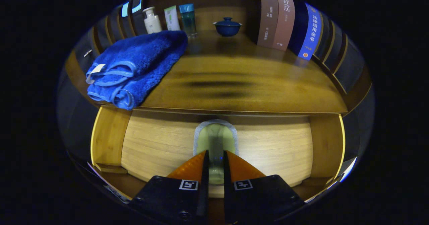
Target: Pull open the drawer, take out the items inside it, and place them on the countertop above the cabinet.
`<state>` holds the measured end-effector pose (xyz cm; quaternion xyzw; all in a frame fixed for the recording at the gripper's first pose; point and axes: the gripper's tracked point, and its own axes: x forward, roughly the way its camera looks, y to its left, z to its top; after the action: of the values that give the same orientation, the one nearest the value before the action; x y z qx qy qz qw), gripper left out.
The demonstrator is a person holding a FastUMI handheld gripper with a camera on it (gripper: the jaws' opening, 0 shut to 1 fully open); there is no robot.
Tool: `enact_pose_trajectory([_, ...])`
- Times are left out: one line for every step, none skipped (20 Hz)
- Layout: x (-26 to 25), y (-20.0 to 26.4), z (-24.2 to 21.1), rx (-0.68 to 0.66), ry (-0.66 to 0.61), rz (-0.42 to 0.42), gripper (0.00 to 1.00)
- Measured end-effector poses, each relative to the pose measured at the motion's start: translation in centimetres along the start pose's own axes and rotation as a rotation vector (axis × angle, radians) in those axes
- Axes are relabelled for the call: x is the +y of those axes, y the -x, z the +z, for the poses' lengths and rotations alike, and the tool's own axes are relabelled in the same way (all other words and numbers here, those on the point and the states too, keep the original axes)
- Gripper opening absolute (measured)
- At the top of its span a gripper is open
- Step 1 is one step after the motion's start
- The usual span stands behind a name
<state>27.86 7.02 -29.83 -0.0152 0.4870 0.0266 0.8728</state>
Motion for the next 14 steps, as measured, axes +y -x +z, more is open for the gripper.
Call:
enact_pose_trajectory([0.0,1.0,0.2,-0.012,-0.001,0.0,0.24])
enact_pose_trajectory([-0.1,2.1,0.6,-0.028,-0.001,-0.004,0.24])
enact_pose_trajectory([-0.2,3.1,0.9,-0.047,0.004,-0.008,0.24])
enact_pose_trajectory([-0.4,4.4,1.5,-0.069,0.011,-0.015,0.23])
enact_pose_trajectory([-0.6,5.5,2.0,-0.095,0.017,-0.017,0.24])
enact_pose_trajectory([-0.5,6.9,2.8,-0.123,0.02,-0.013,0.23])
enact_pose_trajectory([-0.5,8.1,3.5,-0.146,0.024,-0.012,0.23])
enact_pose_trajectory([-0.7,9.2,4.2,-0.172,0.025,-0.017,0.24])
enact_pose_trajectory([-0.8,10.3,5.1,-0.194,0.026,-0.021,0.24])
enact_pose_trajectory([-1.0,11.2,6.0,-0.216,0.03,-0.027,0.24])
enact_pose_trajectory([-1.2,11.8,6.8,-0.232,0.031,-0.031,0.23])
enact_pose_trajectory([-1.1,11.9,7.6,-0.245,0.032,-0.032,0.24])
enact_pose_trajectory([-1.2,12.4,8.5,-0.256,0.028,-0.032,0.24])
enact_pose_trajectory([-1.0,12.5,9.4,-0.266,0.024,-0.025,0.24])
